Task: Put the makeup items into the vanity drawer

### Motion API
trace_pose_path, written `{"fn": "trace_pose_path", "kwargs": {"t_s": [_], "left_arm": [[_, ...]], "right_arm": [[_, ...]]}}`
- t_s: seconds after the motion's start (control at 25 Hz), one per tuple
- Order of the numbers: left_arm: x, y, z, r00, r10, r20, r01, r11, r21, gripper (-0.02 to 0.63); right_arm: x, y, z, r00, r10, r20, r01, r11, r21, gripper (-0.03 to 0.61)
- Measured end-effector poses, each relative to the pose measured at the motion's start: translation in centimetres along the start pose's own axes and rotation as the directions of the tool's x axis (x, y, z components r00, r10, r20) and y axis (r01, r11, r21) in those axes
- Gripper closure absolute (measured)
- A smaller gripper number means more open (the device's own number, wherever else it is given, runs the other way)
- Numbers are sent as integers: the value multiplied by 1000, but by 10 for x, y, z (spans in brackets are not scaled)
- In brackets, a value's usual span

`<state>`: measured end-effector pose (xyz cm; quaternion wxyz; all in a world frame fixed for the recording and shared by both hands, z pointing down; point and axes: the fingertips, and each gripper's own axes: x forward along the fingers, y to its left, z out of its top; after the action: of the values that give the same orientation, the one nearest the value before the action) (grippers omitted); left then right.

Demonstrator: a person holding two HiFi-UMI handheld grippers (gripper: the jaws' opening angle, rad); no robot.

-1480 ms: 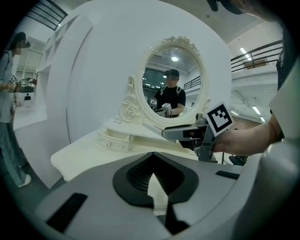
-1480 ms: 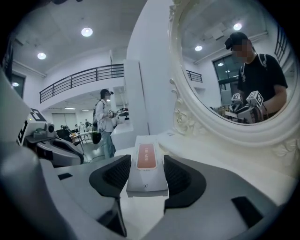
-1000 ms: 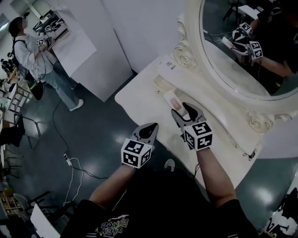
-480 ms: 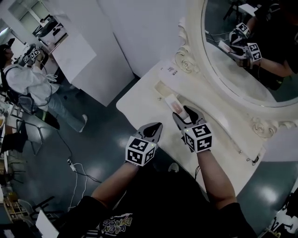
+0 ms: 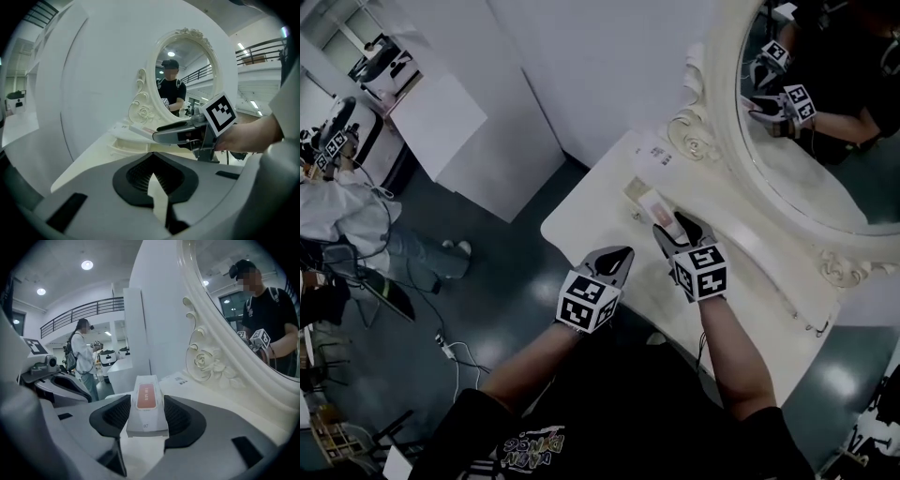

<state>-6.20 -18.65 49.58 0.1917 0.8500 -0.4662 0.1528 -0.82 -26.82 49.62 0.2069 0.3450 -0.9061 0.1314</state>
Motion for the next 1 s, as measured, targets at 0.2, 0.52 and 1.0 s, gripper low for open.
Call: {"fn": "trace_pose_path", "kwargs": {"t_s": [0.2, 0.52, 1.0], "left_arm": [[1, 22, -3, 1000, -24, -3, 24, 1000, -9, 606], [4, 53, -4, 998, -56, -13, 56, 998, -19, 606], [28, 73, -5, 992, -121, -40, 120, 992, -34, 606]], "right_arm": [[28, 0, -7, 998, -16, -58, 14, 1000, -26, 334], [62, -8, -17, 989, -47, -141, 41, 998, -45, 334], [92, -20, -27, 969, -60, -241, 40, 995, -88, 334]]}}
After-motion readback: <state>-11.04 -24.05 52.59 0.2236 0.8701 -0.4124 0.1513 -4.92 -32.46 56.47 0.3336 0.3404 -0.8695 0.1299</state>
